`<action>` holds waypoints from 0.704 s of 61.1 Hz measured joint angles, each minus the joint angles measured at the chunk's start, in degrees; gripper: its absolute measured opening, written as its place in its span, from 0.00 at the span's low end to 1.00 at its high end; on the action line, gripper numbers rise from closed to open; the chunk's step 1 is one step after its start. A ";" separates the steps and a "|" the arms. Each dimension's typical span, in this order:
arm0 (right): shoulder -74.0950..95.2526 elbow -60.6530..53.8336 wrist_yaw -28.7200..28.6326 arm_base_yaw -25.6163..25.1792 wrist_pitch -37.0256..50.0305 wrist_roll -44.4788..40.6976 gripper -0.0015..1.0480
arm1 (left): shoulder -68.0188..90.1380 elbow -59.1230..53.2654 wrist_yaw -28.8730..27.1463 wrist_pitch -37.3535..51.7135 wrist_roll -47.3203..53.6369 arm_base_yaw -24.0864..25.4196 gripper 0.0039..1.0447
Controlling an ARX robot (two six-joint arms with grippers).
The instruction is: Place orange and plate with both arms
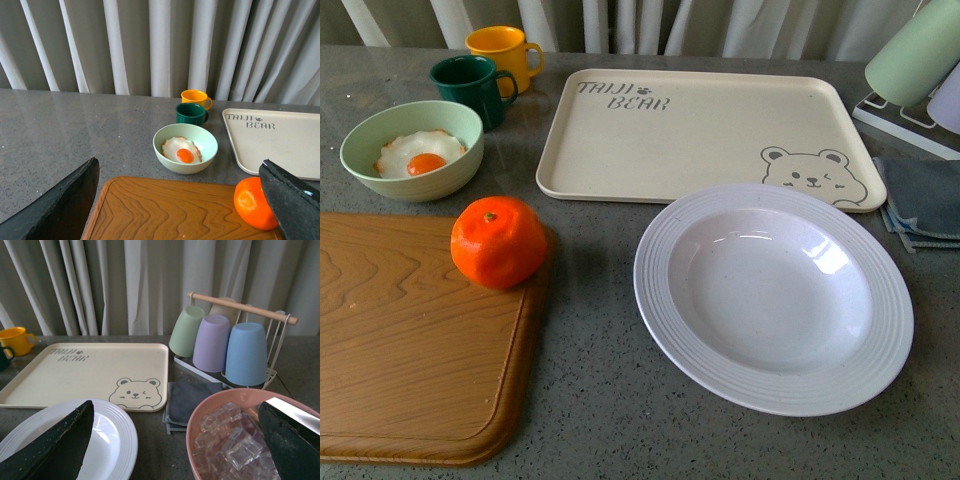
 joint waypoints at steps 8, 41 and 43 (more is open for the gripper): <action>0.00 0.00 0.00 0.00 0.00 0.00 0.91 | 0.00 0.00 0.00 0.00 0.00 0.00 0.92; 0.00 0.00 0.00 0.00 0.00 0.00 0.91 | 0.00 0.00 0.00 0.00 0.00 0.00 0.92; 0.00 0.00 0.00 0.00 0.00 0.00 0.91 | 0.00 0.00 0.00 0.00 0.00 0.00 0.92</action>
